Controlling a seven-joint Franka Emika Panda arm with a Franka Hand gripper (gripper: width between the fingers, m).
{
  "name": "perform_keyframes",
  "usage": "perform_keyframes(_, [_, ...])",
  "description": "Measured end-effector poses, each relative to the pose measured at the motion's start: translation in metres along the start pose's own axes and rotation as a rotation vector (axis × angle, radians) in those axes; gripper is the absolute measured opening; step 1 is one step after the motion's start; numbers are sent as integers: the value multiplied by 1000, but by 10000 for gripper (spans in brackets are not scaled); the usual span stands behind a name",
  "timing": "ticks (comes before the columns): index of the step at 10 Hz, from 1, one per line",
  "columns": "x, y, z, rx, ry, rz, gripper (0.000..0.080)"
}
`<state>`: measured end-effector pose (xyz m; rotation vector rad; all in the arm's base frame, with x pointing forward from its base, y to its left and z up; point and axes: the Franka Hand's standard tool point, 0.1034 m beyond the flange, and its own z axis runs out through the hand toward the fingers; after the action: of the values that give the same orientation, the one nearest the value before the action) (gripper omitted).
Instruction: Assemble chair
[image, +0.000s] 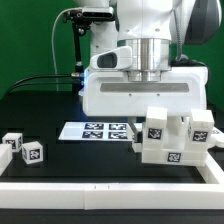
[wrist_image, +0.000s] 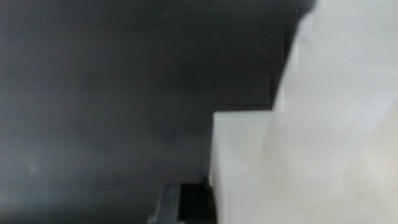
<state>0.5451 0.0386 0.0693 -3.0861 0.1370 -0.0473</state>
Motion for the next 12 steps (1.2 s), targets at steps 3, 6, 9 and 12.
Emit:
perform_keyframes(3, [0,9,-10,-33,-318,28,31])
perform_keyframes(6, [-7,14,-9,-30,-530,39,31])
perform_keyframes(9, [12,16,-8,-12,-773,-22,31])
perform_keyframes(12, [8,12,0,5,-819,-57,31])
